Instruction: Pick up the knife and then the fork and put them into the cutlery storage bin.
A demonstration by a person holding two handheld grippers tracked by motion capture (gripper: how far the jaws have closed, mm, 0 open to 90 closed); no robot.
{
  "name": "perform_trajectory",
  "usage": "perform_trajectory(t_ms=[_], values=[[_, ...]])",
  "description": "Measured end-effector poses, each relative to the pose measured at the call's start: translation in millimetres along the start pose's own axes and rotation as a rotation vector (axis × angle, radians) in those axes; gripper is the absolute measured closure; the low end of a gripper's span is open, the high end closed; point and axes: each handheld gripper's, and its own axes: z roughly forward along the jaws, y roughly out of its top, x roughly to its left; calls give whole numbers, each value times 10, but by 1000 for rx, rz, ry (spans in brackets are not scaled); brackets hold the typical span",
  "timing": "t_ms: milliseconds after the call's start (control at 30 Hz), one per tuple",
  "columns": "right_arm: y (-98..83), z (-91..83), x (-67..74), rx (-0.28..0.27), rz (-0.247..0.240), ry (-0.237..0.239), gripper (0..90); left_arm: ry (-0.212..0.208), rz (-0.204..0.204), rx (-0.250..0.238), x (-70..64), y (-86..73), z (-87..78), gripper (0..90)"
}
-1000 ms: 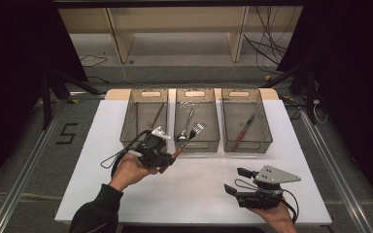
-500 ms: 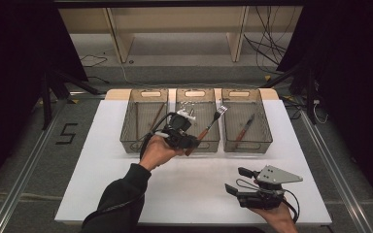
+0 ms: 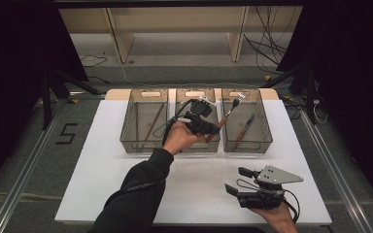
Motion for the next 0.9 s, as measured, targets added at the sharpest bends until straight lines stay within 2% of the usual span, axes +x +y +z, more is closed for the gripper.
perform_trajectory(t_ms=[367,667,900], values=[[0,-3,1,-5,2,5,244,-19,-49,6,24,213,351,758],[-3,-5,-4,-6,3,8,245,-23,-74,-4,29,334,488,757],[-1,-4,2,-5,2,11,245,-21,-75,-9,-4,384,581,758]])
